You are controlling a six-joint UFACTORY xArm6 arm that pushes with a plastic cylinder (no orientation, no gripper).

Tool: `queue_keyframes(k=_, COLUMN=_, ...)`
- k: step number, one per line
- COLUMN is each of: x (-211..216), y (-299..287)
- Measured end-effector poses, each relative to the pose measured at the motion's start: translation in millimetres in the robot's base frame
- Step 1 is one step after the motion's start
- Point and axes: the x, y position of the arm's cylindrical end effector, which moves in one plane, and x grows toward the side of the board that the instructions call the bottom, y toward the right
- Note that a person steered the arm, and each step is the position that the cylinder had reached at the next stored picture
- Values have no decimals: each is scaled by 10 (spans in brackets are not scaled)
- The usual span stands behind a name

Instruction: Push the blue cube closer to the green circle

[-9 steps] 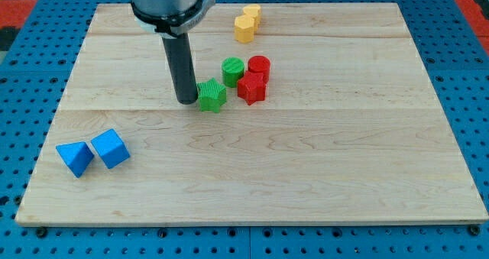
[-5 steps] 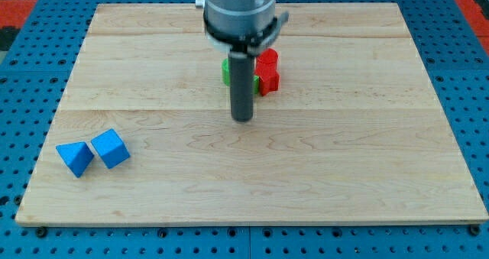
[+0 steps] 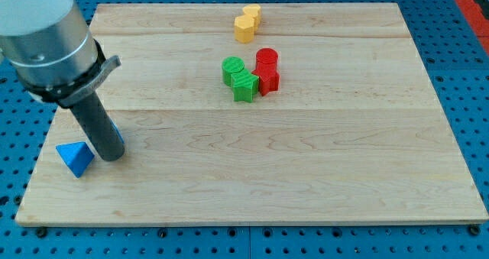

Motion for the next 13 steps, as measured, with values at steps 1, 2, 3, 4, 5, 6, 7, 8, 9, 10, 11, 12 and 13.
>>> queue_keyframes(k=1, x=-393, y=-2)
queue_keyframes(k=2, x=-314, y=253)
queue_keyframes(k=3, x=-420, y=-397)
queue_keyframes(k=4, x=-489, y=-413)
queue_keyframes(k=5, x=-397, y=-752)
queue_keyframes(k=6, x=-654, y=-832)
queue_keyframes(k=7, x=-875, y=-688)
queue_keyframes(k=8, x=-1033, y=-717)
queue_keyframes(k=9, x=-1192, y=-720)
queue_keyframes(k=10, x=-1471, y=-159)
queue_keyframes(k=11, x=-1407, y=330)
queue_keyframes(k=12, x=-994, y=-508)
queue_keyframes(k=13, x=-822, y=-57)
